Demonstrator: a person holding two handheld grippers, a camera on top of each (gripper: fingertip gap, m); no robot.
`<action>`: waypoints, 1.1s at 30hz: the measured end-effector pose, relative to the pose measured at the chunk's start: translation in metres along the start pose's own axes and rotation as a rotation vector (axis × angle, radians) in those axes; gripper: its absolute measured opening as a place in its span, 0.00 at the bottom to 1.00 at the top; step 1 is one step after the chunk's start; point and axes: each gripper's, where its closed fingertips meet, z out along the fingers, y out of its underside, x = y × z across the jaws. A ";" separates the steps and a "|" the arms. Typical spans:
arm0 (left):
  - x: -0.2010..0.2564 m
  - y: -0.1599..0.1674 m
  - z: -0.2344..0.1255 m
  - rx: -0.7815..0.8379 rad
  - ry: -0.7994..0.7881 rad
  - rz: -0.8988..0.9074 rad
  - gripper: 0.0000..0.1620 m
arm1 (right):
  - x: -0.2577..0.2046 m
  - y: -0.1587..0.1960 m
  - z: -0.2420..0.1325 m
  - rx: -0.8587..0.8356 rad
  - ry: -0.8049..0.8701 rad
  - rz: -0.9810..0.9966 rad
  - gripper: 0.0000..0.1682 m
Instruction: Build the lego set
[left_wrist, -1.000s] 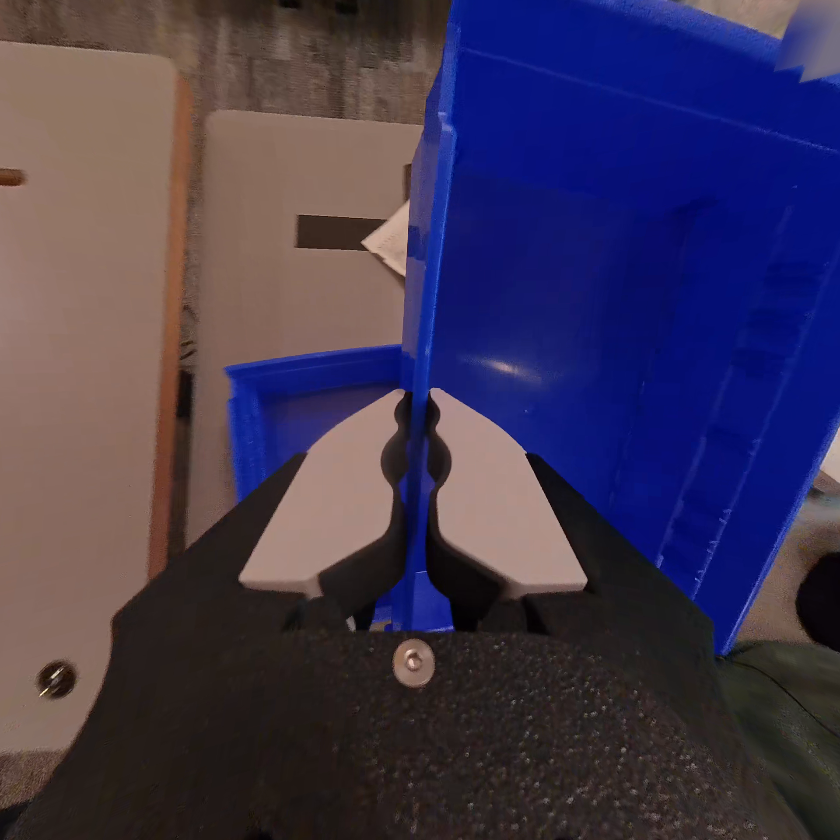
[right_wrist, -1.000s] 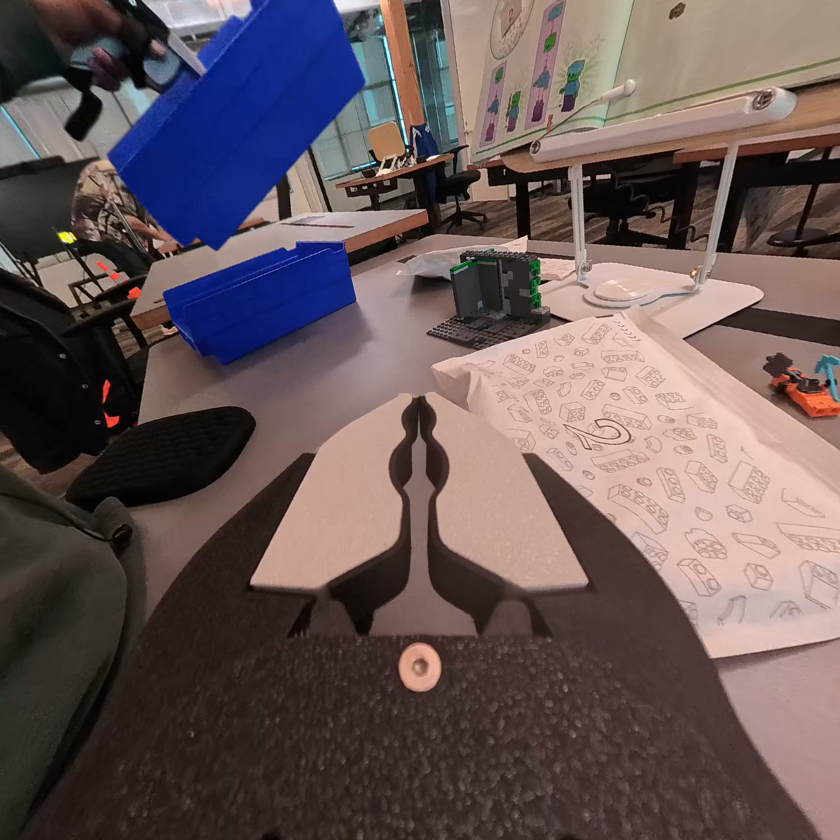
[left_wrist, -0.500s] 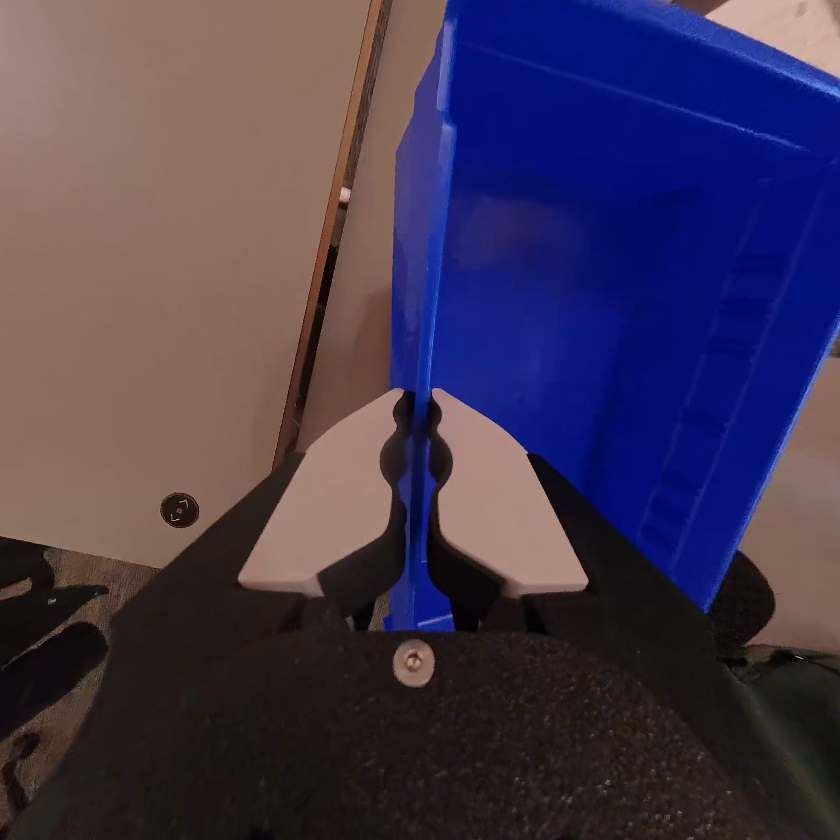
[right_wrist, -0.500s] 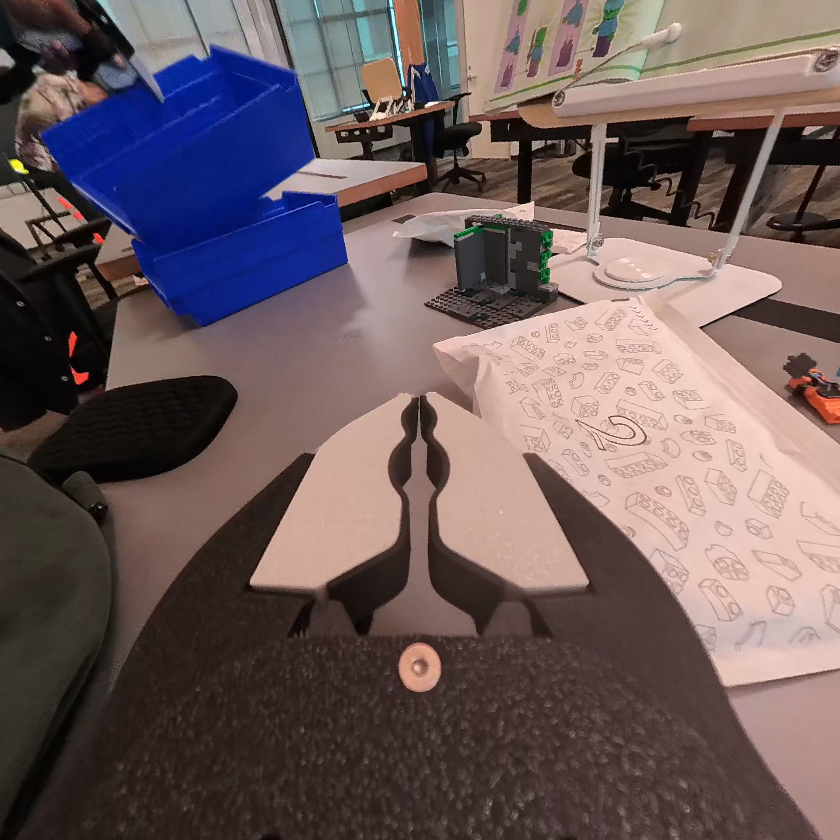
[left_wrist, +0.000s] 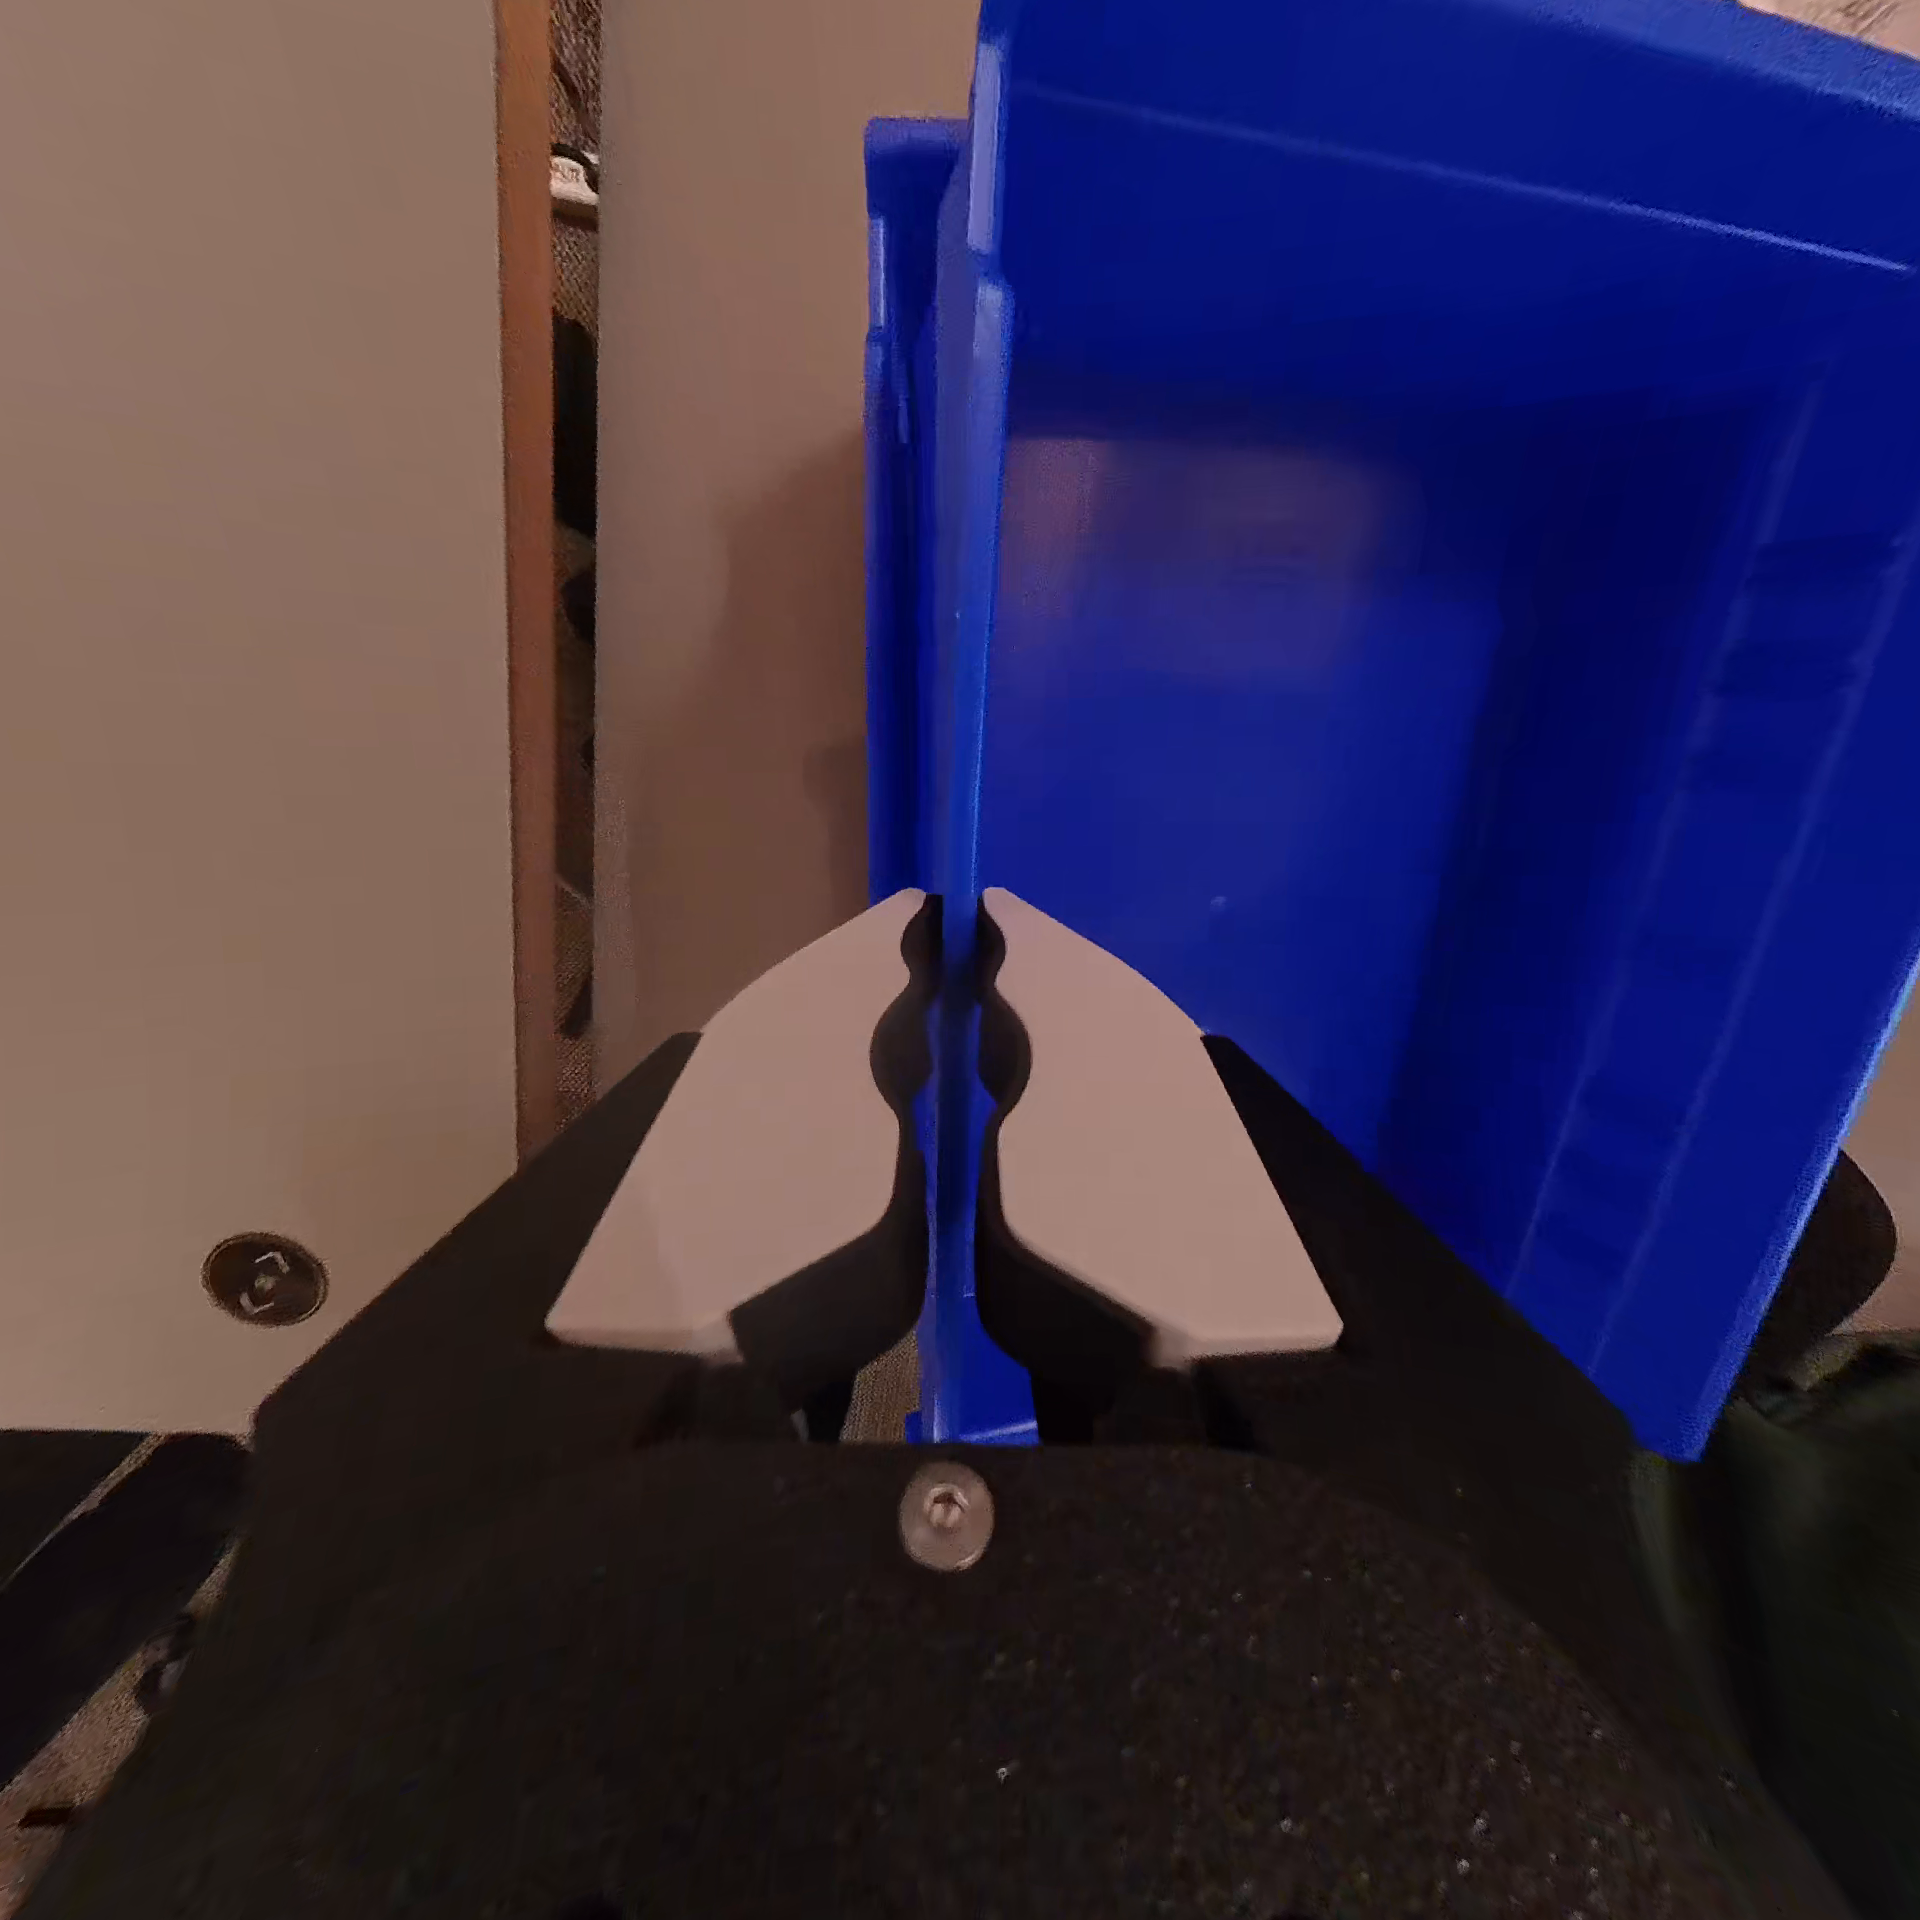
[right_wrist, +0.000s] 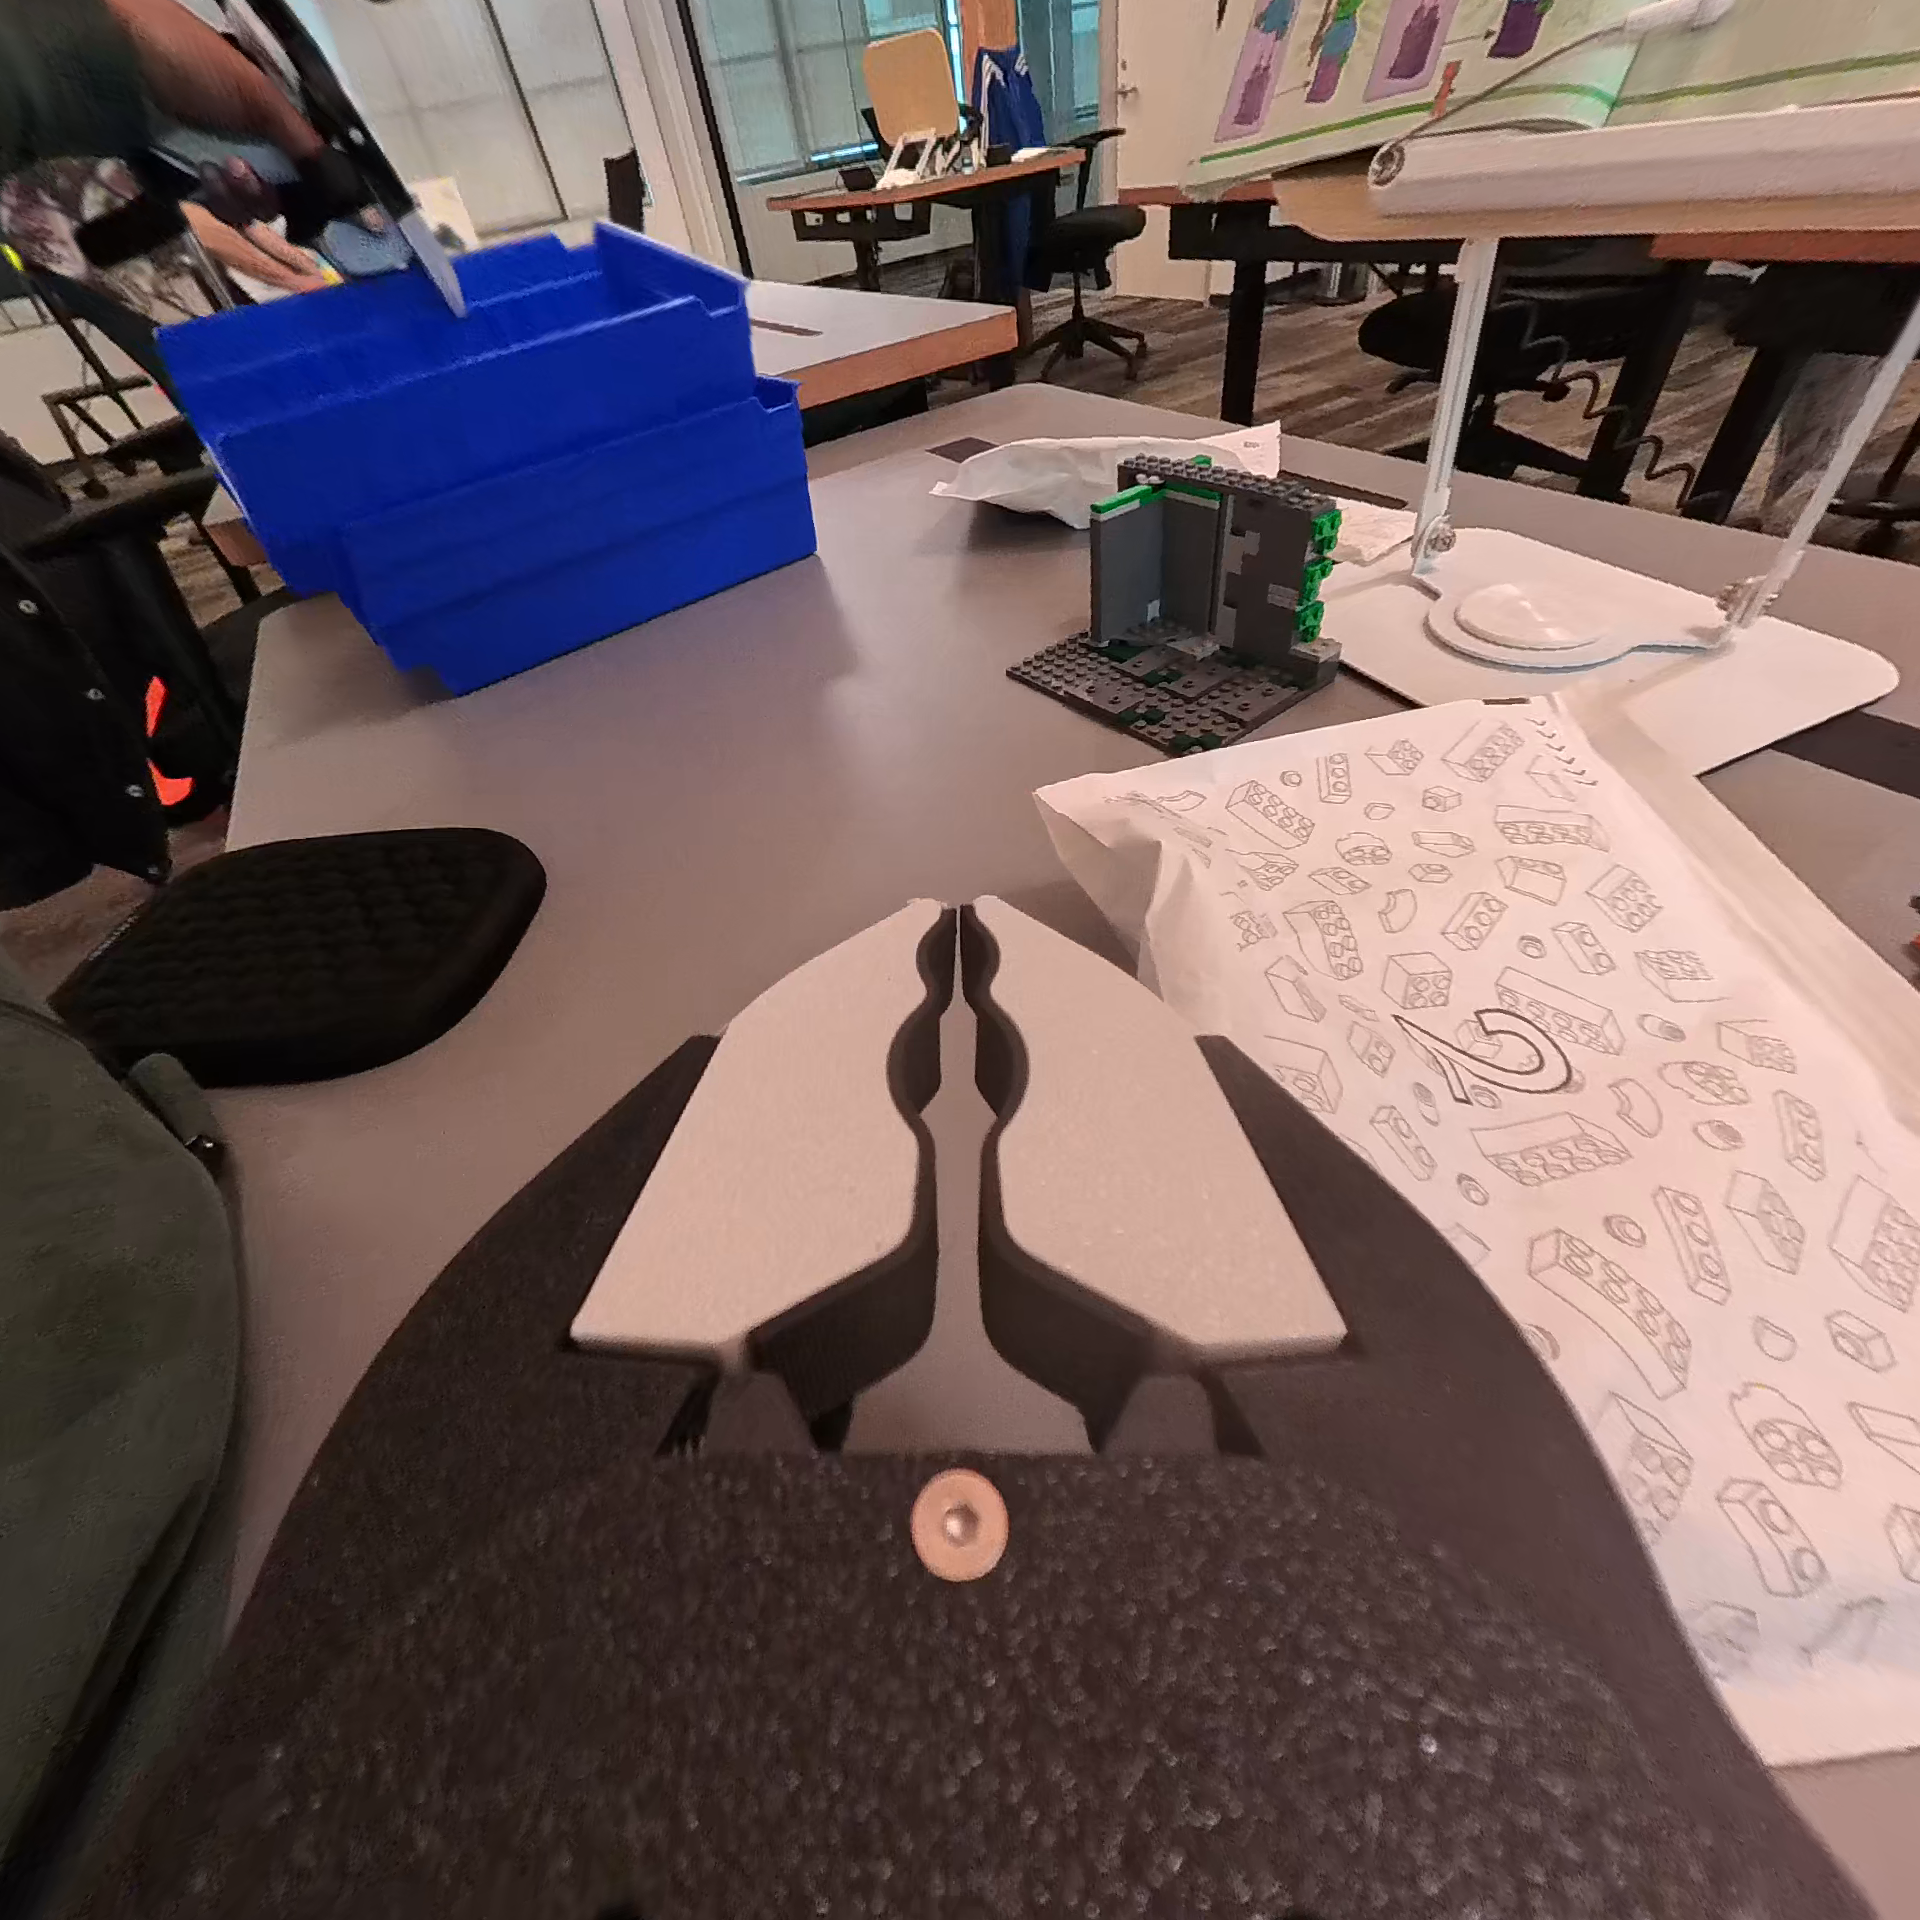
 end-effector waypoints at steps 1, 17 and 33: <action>0.000 0.000 0.006 -0.006 0.003 -0.005 0.03 | -0.001 0.000 0.001 -0.003 -0.002 0.000 0.00; -0.006 -0.013 0.040 0.215 -0.040 -0.009 0.13 | -0.002 0.004 0.005 -0.012 -0.017 0.005 0.00; -0.012 0.053 0.008 0.199 -0.193 0.258 0.05 | -0.015 0.008 0.009 -0.025 -0.070 -0.034 0.00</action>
